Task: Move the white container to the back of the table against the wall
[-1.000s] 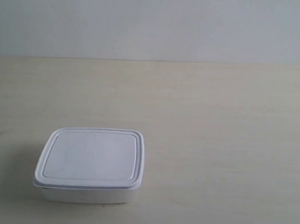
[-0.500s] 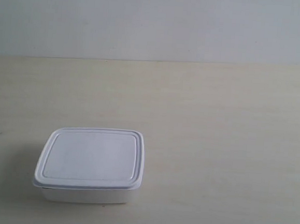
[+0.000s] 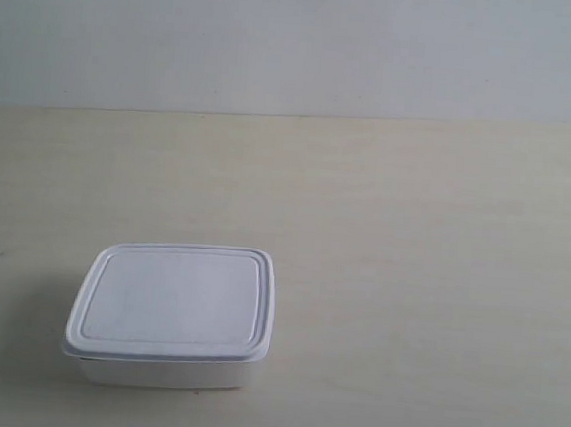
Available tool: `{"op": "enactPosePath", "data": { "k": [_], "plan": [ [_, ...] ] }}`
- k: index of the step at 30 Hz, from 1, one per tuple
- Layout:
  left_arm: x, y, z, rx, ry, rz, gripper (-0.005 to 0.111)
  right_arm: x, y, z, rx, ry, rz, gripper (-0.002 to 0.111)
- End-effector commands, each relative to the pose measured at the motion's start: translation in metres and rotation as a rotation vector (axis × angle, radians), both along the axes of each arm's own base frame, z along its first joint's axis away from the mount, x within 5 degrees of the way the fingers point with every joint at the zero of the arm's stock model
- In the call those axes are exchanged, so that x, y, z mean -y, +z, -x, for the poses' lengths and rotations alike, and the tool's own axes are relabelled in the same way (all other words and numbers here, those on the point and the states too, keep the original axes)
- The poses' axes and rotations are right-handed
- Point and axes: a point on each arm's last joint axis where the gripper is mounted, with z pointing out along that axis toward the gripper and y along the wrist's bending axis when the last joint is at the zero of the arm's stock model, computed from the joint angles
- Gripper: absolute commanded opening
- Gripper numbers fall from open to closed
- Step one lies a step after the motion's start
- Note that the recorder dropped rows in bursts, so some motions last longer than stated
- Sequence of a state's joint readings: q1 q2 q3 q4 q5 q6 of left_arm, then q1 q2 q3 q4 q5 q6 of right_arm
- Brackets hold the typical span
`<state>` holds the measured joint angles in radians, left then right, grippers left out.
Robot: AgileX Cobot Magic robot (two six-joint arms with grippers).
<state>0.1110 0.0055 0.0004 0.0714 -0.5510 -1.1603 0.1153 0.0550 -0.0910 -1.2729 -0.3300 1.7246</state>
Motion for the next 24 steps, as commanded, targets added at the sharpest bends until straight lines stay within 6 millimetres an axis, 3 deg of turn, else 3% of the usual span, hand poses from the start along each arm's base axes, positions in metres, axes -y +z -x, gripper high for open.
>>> {"op": "enactPosePath", "data": {
  "k": [1, 5, 10, 24],
  "plan": [
    [0.013, 0.013, 0.004, 0.031, -0.04, -0.187, 0.0, -0.013, 0.019, -0.003, -0.054, 0.138, 0.116, 0.0],
    [0.029, 0.031, 0.002, -0.046, -0.145, -0.355, 0.0, -0.022, 0.023, -0.015, -0.16, 0.233, 0.148, 0.0],
    [0.042, 0.043, -0.014, -0.189, -0.291, -0.469, 0.0, -0.032, 0.026, -0.031, -0.262, 0.347, 0.169, 0.0],
    [0.051, 0.015, -0.066, -0.504, -0.527, -0.502, 0.0, -0.041, 0.03, -0.071, -0.407, 0.418, 0.185, 0.0]
  ]
}}
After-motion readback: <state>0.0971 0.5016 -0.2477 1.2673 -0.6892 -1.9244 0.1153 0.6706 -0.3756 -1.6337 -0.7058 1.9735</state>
